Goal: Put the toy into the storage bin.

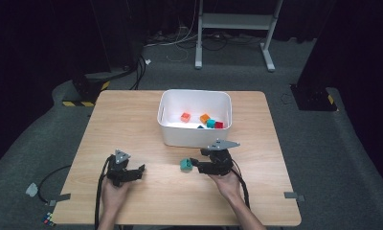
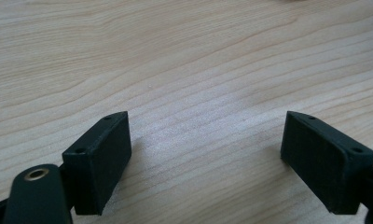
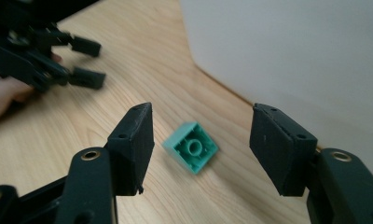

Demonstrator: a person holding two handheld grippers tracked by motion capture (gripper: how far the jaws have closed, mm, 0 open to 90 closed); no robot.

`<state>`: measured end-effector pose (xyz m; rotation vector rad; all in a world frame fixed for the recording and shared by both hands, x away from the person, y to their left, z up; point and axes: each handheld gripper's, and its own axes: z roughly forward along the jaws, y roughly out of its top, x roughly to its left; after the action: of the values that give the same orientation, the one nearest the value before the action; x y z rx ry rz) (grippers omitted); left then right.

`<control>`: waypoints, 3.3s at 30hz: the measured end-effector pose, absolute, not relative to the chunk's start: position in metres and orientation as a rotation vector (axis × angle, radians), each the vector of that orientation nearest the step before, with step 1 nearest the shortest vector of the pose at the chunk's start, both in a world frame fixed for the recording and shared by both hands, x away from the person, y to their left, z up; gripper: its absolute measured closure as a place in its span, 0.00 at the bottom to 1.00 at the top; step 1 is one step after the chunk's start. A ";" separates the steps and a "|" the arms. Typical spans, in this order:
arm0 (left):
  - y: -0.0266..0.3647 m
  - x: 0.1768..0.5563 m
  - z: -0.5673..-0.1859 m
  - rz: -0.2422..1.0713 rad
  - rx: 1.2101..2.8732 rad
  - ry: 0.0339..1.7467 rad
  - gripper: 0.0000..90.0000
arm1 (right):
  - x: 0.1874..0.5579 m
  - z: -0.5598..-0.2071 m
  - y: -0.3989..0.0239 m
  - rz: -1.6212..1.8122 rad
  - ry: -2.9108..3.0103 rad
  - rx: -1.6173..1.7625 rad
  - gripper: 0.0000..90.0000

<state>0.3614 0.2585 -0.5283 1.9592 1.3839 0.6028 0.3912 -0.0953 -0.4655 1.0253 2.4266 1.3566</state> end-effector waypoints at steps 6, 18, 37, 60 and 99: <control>0.259 0.361 -0.528 0.603 1.959 1.384 0.18 | 0.393 -0.486 -0.087 1.289 2.470 1.040 0.40; 0.258 0.362 -0.528 0.600 1.951 1.386 0.18 | 0.397 -0.507 -0.072 1.248 2.498 1.054 0.38; 0.258 0.362 -0.528 0.599 1.950 1.387 0.18 | 0.404 -0.518 -0.048 1.136 2.532 1.005 0.39; 0.258 0.362 -0.528 0.599 1.950 1.386 0.18 | 0.404 -0.520 -0.053 1.059 2.497 0.983 0.64; 0.258 0.362 -0.528 0.599 1.951 1.386 0.18 | 0.403 -0.501 -0.078 1.136 2.528 1.013 0.65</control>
<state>0.3616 0.2584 -0.5285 1.9505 1.3858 0.5994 0.4028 -0.0782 -0.5015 1.0132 2.5280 1.1363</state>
